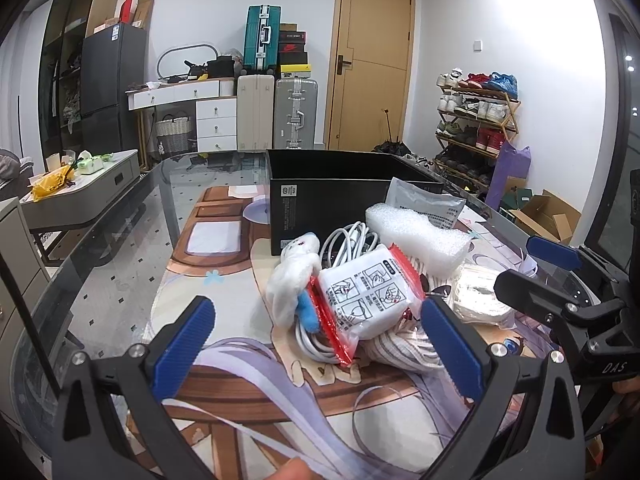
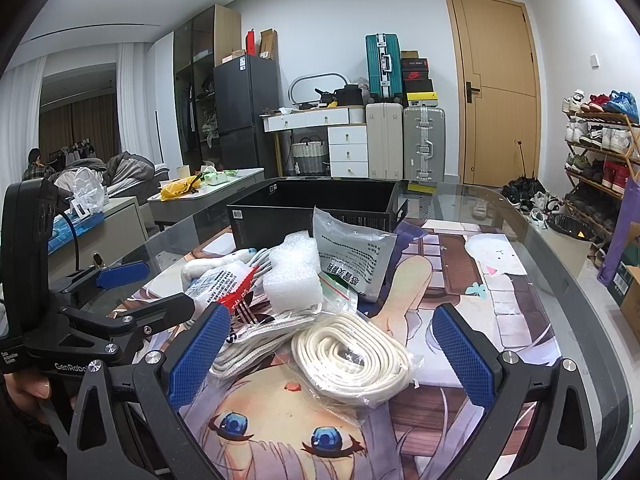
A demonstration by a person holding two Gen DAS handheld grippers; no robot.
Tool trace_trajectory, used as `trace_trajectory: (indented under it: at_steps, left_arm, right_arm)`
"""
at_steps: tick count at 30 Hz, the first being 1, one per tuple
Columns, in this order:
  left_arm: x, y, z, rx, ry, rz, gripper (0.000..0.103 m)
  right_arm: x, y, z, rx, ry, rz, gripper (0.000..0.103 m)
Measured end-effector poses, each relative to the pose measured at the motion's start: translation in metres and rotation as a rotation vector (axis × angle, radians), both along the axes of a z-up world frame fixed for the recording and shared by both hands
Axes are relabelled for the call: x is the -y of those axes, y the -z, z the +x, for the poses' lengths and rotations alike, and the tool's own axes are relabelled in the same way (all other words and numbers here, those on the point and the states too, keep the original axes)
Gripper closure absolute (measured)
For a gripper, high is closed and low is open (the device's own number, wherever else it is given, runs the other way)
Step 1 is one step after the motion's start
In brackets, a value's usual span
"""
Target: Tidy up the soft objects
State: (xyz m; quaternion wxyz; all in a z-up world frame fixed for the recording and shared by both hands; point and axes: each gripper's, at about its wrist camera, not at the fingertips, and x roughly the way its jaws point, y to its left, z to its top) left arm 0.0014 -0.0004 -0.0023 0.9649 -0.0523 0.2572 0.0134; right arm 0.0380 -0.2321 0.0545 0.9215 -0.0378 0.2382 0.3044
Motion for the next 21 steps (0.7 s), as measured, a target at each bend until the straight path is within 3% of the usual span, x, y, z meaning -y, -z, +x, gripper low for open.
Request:
trace_trajectory:
  at_steps: [21]
  left_arm:
    - [-0.0004, -0.0028, -0.0013, 0.002, 0.001, -0.001, 0.000]
  right_arm:
    - [-0.0025, 0.0003, -0.0003, 0.002, -0.004, -0.007, 0.000]
